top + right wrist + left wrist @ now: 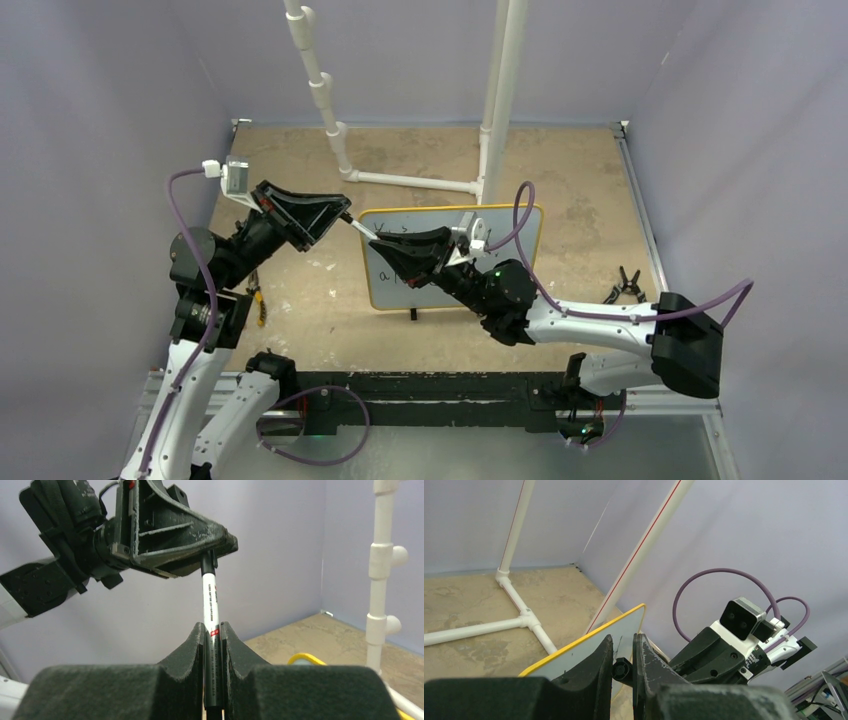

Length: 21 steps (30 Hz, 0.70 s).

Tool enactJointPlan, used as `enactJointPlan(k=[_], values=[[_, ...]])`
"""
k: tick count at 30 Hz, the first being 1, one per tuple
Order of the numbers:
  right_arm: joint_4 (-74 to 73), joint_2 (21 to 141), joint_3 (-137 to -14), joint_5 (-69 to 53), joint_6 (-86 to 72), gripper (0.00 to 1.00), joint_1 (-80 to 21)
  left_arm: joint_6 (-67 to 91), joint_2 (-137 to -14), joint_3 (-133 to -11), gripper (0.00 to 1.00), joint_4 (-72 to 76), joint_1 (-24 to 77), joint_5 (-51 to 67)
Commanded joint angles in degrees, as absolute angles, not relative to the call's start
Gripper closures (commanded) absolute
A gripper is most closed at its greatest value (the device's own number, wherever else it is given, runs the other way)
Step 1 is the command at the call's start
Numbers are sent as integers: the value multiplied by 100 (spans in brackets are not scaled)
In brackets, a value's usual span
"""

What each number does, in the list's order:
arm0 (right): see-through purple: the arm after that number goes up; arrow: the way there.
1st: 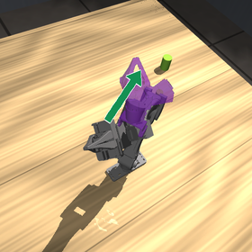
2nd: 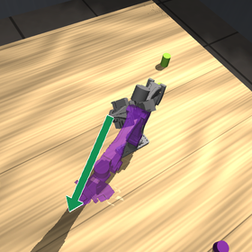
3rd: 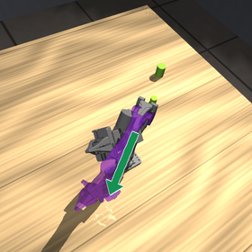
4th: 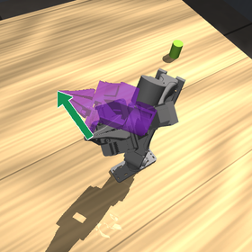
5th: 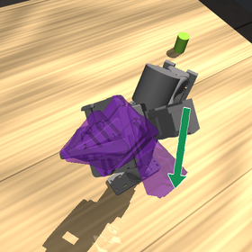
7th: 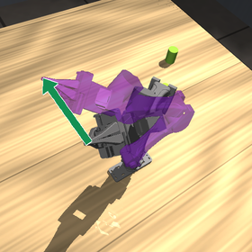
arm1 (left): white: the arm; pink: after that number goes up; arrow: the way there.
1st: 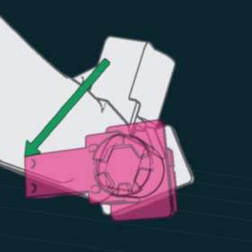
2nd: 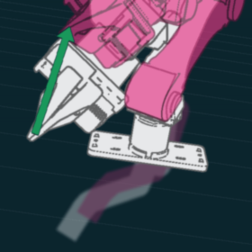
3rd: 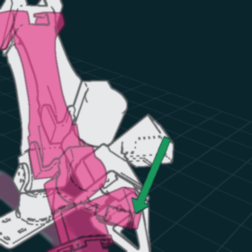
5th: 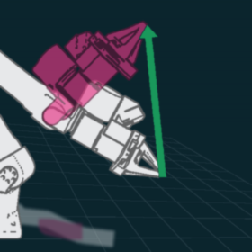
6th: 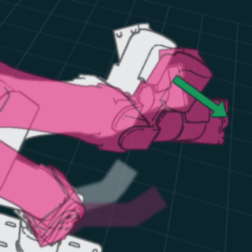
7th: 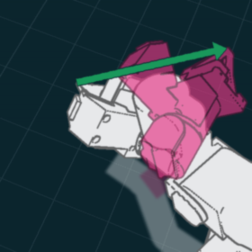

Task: Write a sentence on the whiteboard
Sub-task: Insert the whiteboard marker without the cap into the pen cap.

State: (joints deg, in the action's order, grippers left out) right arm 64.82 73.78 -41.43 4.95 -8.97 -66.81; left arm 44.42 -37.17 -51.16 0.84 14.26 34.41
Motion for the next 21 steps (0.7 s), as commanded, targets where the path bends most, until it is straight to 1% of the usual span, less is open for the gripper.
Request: enactJointPlan(k=[1,10,14,15,16,17,18,19,20,21], values=[[7559,7407,-4623,1063,-845,100,-6611,4315,-3694,-4746,100,-1248,1791,5265],[7685,7470,-4674,1096,-853,100,-6614,4202,-3637,-4698,100,-1445,1846,5258],[7563,7451,-4630,1023,-870,100,-6625,3908,-3772,-5038,100,-1655,1846,4713],[7499,7431,-4593,1051,-875,100,-6627,3805,-3836,-5229,98,-1739,1846,4478],[7442,7409,-4545,1122,-883,100,-6627,3692,-3876,-5422,86,-1771,1846,4242],[7364,7383,-4500,1189,-906,100,-6627,3620,-3917,-5592,65,-1745,1846,4037],[7310,7353,-4455,1276,-932,100,-6627,3592,-3932,-5748,52,-1641,1846,3827],[7266,7322,-4422,1331,-954,100,-6627,3593,-3941,-5872,42,-1489,1846,3683],[7228,7295,-4399,1343,-970,100,-6627,3620,-3969,-5948,35,-1333,1846,3611],[7206,7282,-4395,1348,-970,100,-6627,3668,-4003,-6005,31,-1181,1846,3597]])
